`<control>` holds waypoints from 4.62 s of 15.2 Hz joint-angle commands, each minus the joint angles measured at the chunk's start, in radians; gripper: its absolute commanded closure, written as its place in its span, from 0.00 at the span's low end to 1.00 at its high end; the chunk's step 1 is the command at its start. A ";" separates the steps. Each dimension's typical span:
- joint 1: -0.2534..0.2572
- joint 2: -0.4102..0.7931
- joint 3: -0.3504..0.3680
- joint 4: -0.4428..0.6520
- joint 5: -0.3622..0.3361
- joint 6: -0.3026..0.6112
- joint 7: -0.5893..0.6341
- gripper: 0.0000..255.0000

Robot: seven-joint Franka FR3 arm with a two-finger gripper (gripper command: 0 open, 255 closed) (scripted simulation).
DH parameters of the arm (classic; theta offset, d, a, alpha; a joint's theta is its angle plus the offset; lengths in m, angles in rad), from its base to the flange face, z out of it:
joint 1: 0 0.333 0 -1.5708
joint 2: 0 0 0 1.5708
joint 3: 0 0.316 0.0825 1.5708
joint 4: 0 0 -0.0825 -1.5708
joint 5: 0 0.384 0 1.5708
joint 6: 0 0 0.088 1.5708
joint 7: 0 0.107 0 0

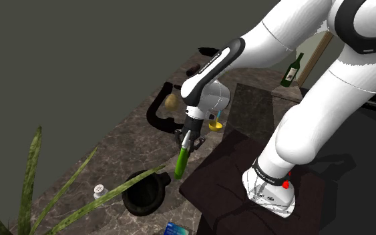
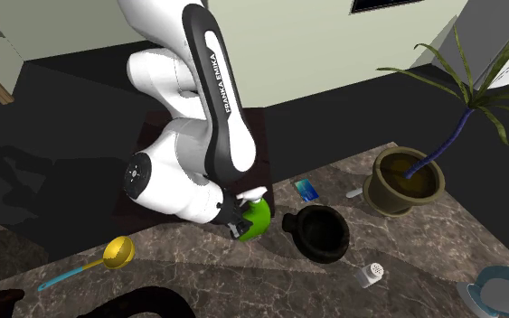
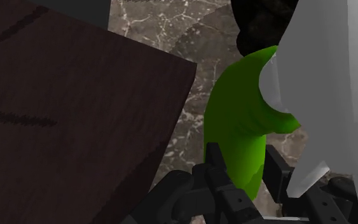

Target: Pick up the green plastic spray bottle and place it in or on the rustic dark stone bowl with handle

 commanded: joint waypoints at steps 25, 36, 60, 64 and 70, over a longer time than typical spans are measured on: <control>-0.056 -0.376 -0.027 0.068 -0.221 -0.388 0.283 1.00; 0.026 -0.326 0.089 0.167 -0.139 -0.354 0.432 1.00; 0.113 -0.025 0.250 0.247 -0.012 -0.050 0.460 1.00; 0.113 -0.025 0.250 0.247 -0.012 -0.050 0.460 1.00; 0.113 -0.025 0.250 0.247 -0.012 -0.050 0.460 0.00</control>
